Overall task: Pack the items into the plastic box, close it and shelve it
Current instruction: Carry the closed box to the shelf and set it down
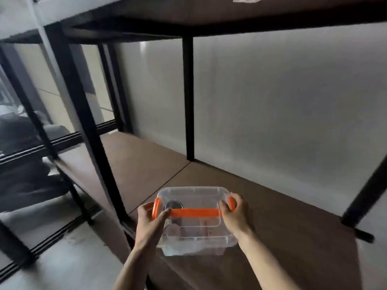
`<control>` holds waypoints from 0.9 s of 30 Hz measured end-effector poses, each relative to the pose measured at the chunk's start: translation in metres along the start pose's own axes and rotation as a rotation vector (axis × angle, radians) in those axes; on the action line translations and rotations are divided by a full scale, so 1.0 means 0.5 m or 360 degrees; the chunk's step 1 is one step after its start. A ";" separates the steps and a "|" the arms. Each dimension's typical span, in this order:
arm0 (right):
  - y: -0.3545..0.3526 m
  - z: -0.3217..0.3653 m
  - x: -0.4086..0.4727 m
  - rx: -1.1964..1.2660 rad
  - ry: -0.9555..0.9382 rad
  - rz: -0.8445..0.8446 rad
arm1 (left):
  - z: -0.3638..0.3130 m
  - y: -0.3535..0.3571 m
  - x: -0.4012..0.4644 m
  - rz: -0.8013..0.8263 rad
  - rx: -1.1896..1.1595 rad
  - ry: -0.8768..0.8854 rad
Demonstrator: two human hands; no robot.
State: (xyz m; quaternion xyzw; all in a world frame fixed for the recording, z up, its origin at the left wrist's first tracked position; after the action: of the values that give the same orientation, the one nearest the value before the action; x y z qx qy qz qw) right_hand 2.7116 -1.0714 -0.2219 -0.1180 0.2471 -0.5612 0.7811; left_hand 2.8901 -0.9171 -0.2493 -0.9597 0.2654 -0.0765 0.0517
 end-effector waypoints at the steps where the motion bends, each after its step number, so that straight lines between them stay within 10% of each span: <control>1: -0.022 -0.012 0.016 0.0066 0.0063 -0.0066 | -0.006 0.040 0.018 0.0115 -0.0015 0.0016; 13: -0.225 -0.250 0.040 -0.0258 0.0554 -0.0842 | 0.004 0.362 -0.024 0.1108 -0.0020 0.0120; 27: -0.169 -0.422 0.024 -0.0438 0.0663 -0.0826 | 0.196 0.422 -0.088 0.1128 0.0421 -0.0052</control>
State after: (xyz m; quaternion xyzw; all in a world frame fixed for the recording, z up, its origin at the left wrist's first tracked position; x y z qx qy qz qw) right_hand 2.5359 -1.0919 -0.3653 -0.1639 0.4360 -0.7142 0.5224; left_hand 2.7639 -1.0685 -0.3806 -0.7944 0.5680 -0.0721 0.2027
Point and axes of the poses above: each hand's wrist, its own x-axis towards the middle knuckle, its own y-axis out of the palm, z = x × y, the point moved 2 cm from there along x, towards the middle knuckle, and after that the axes turned 12 degrees about y, right-handed, at the moved point
